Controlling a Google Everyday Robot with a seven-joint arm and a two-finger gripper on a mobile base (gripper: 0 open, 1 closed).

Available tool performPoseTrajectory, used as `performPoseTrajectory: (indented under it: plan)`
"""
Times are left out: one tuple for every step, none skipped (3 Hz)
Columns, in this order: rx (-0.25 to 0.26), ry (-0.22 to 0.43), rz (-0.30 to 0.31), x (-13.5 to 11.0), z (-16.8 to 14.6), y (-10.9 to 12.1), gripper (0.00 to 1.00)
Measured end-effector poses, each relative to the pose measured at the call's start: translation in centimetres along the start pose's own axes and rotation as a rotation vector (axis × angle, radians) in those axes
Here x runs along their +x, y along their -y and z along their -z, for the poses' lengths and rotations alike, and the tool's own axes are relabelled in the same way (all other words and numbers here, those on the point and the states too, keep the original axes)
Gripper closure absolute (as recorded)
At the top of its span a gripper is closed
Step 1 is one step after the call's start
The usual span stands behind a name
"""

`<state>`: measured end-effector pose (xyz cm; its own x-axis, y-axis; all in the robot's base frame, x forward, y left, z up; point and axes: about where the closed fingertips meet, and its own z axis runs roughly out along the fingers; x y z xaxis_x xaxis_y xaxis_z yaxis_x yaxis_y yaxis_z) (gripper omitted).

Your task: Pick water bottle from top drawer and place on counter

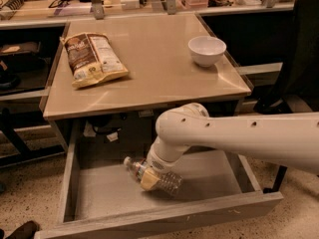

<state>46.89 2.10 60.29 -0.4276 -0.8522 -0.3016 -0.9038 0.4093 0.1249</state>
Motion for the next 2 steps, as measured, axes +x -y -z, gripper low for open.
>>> performPoseTrajectory:
  plan:
    - [0.000,0.000,0.000,0.00,0.00,0.00,0.65]
    - [0.000,0.000,0.000,0.00,0.00,0.00,0.89]
